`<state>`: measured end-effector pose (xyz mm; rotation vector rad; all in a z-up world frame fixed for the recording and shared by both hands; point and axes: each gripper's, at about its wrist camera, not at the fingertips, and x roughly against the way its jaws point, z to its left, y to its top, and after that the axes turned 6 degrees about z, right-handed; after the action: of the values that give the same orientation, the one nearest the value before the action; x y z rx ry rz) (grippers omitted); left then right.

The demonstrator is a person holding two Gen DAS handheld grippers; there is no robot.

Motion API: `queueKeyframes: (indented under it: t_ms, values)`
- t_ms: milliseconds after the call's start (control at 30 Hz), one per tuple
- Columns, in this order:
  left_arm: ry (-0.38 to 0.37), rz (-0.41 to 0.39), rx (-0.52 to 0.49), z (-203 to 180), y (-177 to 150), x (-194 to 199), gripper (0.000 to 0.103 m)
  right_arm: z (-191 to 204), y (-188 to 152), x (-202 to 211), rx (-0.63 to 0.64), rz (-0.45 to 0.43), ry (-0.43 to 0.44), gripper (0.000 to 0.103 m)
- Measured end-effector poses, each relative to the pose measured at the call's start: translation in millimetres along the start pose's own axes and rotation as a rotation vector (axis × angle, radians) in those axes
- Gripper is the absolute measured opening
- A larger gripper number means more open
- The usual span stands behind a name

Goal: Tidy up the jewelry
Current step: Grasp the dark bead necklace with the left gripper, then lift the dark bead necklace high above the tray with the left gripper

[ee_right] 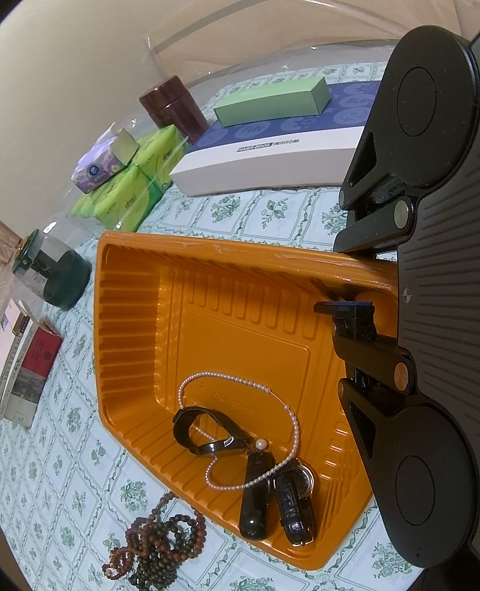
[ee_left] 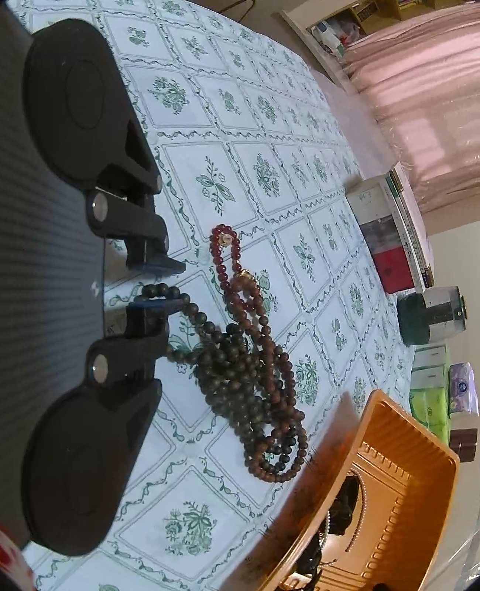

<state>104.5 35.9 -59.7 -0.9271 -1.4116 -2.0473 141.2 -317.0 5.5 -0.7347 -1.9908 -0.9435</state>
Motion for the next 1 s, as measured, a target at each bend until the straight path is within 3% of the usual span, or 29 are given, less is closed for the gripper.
queueKeyframes:
  t_ms: [233, 367, 567, 1000]
  values:
    - [0.005, 0.016, -0.049, -5.3, 5.5, -4.7, 0.006, -0.7, -0.3, -1.5, -0.004, 0.002, 0.0, 0.007]
    - [0.045, -0.008, -0.062, -4.0, 3.8, 5.2, 0.006, -0.8, -0.6, -1.7, -0.003, 0.001, 0.0, 0.007]
    - [0.102, -0.122, -0.024, 23.4, 13.5, 38.9, 0.006, -0.5, -0.3, -1.6, -0.002, 0.001, -0.002, 0.007]
    - [0.154, -0.389, 0.013, 71.2, 82.2, 136.4, 0.006, 0.8, 1.5, -0.1, 0.0, 0.003, -0.009, 0.006]
